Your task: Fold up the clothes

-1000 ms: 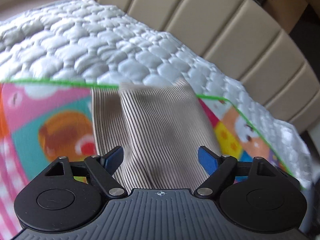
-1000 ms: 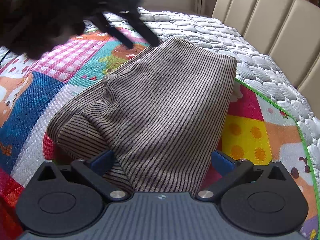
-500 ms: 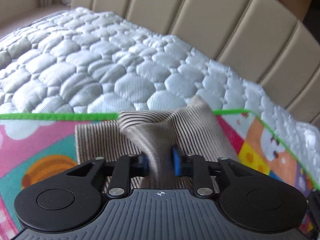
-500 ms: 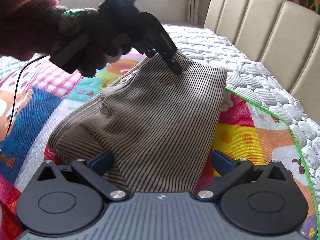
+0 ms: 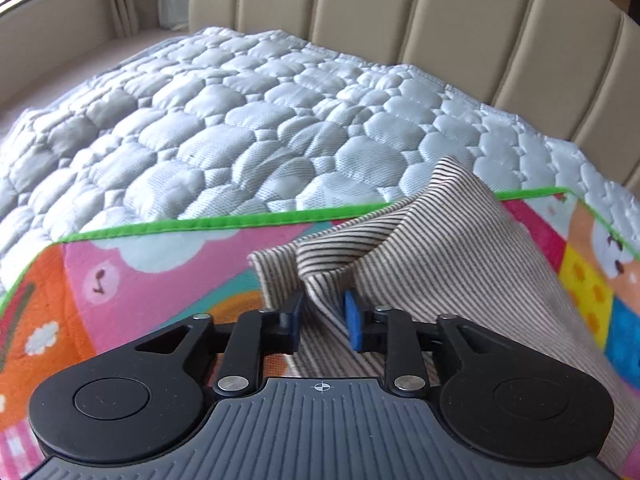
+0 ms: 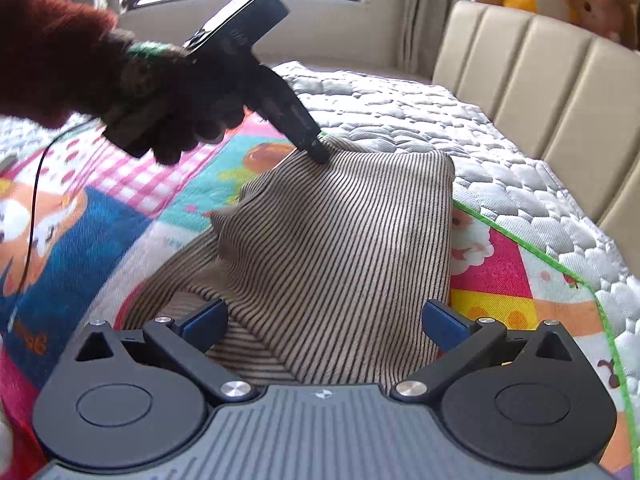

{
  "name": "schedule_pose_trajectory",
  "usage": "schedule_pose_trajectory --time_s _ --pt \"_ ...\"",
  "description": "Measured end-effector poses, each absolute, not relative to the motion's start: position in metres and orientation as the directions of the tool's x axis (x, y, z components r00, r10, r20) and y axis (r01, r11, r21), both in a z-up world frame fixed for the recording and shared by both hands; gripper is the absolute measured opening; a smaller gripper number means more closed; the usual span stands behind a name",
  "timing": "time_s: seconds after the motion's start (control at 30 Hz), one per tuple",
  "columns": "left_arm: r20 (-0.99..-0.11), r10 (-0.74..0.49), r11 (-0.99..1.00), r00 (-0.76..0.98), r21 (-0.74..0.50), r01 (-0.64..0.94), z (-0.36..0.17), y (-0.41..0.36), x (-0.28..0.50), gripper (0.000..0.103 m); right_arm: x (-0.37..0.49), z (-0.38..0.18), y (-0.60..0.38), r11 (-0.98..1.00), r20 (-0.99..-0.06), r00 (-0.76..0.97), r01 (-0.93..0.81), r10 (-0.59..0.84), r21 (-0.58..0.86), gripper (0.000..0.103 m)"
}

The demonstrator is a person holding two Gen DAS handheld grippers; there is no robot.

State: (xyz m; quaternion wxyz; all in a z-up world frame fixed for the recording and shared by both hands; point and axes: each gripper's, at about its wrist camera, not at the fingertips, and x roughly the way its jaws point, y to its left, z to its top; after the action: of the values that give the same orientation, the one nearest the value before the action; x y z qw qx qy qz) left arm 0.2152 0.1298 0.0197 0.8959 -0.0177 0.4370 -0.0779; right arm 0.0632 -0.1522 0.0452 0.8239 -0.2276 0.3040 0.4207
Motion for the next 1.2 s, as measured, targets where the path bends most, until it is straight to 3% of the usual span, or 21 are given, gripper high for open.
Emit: schedule_pose_trajectory --time_s 0.17,0.27,0.4,0.5,0.57,0.7,0.8,0.93,1.07,1.17,1.2 --pt "-0.741 -0.182 0.981 0.647 -0.18 0.07 0.043 0.152 0.193 0.035 0.064 0.055 -0.16 0.539 -0.66 0.494 -0.828 0.566 -0.157 0.103" --pt "-0.711 -0.294 0.952 0.639 -0.274 0.132 0.06 0.145 0.172 0.037 0.073 0.054 -0.16 0.569 -0.663 0.516 -0.806 0.543 -0.161 0.103" --pt "-0.721 -0.464 0.885 0.515 -0.404 0.231 0.051 0.115 0.148 0.057 0.08 0.022 -0.15 0.576 -0.777 0.442 -0.807 0.448 -0.128 0.103" --pt "-0.792 -0.44 0.895 0.423 -0.35 0.275 0.023 0.092 0.134 0.058 0.069 0.02 -0.149 0.549 -0.78 0.405 -0.83 0.477 -0.096 0.103" --pt "-0.829 -0.392 0.913 0.398 -0.297 0.281 0.009 0.085 0.13 0.057 0.055 0.032 -0.15 0.473 -0.739 0.421 -0.867 0.526 -0.157 0.103" --pt "-0.827 -0.388 0.916 0.408 -0.298 0.267 0.007 0.089 0.129 0.057 0.019 0.036 -0.144 0.208 -0.714 0.393 -0.918 0.58 -0.337 0.088" --pt "-0.828 -0.383 0.919 0.409 -0.3 0.253 0.004 0.091 0.131 0.057 0.001 0.016 -0.134 0.078 -0.733 0.394 -0.901 0.554 -0.426 0.086" --pt "-0.829 -0.38 0.921 0.411 -0.298 0.251 0.004 0.091 0.13 0.059 -0.009 -0.001 -0.127 0.045 -0.724 0.435 -0.871 0.535 -0.49 0.086" --pt "-0.824 -0.383 0.922 0.416 -0.313 0.229 0.008 0.093 0.129 0.061 0.015 0.01 -0.123 0.203 -0.736 0.451 -0.891 0.505 -0.407 0.073" --pt "-0.802 -0.406 0.912 0.438 -0.321 0.256 0.023 0.097 0.12 0.072 0.055 0.023 -0.13 0.419 -0.789 0.362 -0.896 0.496 -0.148 0.073" --pt "-0.778 -0.441 0.893 0.448 -0.333 0.301 0.031 0.1 0.113 0.08 0.069 0.025 -0.135 0.484 -0.8 0.328 -0.873 0.502 -0.054 0.072"
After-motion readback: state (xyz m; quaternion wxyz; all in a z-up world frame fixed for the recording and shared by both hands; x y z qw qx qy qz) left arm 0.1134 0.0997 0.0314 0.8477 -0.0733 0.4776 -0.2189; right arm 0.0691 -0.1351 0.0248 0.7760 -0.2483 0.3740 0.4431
